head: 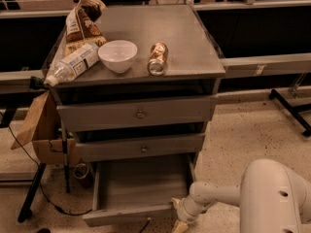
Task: Open bottom drawer
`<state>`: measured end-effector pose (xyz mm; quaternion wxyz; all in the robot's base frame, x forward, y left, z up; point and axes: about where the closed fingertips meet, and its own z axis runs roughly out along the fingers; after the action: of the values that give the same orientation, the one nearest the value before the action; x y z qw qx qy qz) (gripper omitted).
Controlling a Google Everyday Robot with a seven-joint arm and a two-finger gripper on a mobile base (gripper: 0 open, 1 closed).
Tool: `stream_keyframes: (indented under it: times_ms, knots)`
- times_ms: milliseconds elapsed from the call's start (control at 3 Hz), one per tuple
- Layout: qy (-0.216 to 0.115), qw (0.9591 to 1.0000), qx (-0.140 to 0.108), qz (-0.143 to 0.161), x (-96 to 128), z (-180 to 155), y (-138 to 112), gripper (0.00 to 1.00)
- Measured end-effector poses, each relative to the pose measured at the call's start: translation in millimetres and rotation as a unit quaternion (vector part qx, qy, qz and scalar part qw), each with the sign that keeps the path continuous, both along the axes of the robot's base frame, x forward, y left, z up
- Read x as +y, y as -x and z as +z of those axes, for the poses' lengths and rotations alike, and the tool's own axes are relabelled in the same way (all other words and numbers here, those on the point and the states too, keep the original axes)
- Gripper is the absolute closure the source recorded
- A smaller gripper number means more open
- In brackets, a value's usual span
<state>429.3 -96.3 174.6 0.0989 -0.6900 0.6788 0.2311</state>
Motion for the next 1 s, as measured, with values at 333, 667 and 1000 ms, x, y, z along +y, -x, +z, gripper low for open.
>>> stream_keyframes:
  times_ms: [333, 667, 1000]
  knots:
    - [0.000, 1.0000, 0.000, 0.000, 0.0, 2.0, -4.6, 0.63]
    - [0.000, 1.0000, -0.001, 0.001, -1.0, 2.4, -5.8, 0.87]
    - [0.000, 1.0000, -0.002, 0.001, -1.6, 3.5, -7.7, 1.00]
